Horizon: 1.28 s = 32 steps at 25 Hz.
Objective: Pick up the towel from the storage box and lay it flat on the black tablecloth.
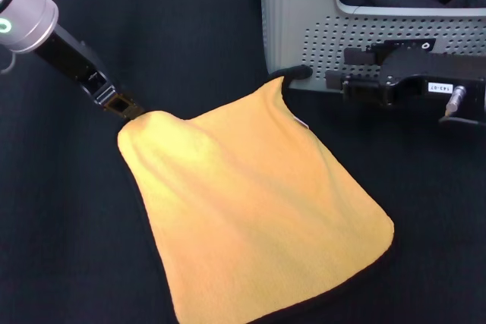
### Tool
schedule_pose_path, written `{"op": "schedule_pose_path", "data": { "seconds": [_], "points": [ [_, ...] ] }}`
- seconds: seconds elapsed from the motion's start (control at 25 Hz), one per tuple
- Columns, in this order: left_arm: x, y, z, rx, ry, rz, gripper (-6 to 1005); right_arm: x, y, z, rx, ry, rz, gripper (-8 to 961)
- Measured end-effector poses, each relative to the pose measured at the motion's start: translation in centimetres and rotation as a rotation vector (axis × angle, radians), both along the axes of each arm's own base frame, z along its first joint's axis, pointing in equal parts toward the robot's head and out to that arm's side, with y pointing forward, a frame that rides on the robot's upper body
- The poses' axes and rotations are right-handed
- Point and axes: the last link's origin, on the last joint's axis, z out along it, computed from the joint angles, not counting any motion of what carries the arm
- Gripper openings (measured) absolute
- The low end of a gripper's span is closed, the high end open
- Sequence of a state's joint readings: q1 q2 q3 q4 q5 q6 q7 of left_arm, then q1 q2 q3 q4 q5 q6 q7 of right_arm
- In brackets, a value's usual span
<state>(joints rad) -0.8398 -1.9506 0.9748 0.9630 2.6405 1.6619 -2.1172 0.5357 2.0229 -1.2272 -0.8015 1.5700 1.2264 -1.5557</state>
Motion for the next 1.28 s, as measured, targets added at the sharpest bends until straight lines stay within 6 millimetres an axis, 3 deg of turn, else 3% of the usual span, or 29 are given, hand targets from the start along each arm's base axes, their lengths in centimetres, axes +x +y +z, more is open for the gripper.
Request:
{"op": "schedule_pose_path", "data": {
  "seconds": [0.28, 0.36, 0.52, 0.72, 0.92, 1.28],
  "points": [
    [1.1, -1.0, 0.3, -0.007, -0.133, -0.076, 360, -0.4, -1.3, 0.0, -0.045, 0.010, 0.104, 668],
    [2.1, -2.1, 0.4, -0.029, -0.257, -0.153, 563, 0.1, -2.6, 0.3, -0.049, 0.000, 0.192, 716],
    [3.1, -6.0, 1.3, -0.037, -0.673, -0.399, 624, 1.0, -5.3, 1.0, -0.049, 0.031, 0.311, 812],
    [0.6, -9.9, 2.3, 0.074, -0.995, -0.500, 652, 0.7, -7.6, 2.3, -0.049, 0.175, 0.371, 813],
    [-1.7, -12.4, 1.9, 0.071, -1.080, -0.491, 650, -0.3, -8.2, 2.8, -0.062, 0.259, 0.411, 810],
    [-4.3, -13.3, 1.3, 0.090, -1.081, -0.452, 650, -2.2, -8.5, 1.3, -0.150, 0.281, 0.468, 810]
  ]
}}
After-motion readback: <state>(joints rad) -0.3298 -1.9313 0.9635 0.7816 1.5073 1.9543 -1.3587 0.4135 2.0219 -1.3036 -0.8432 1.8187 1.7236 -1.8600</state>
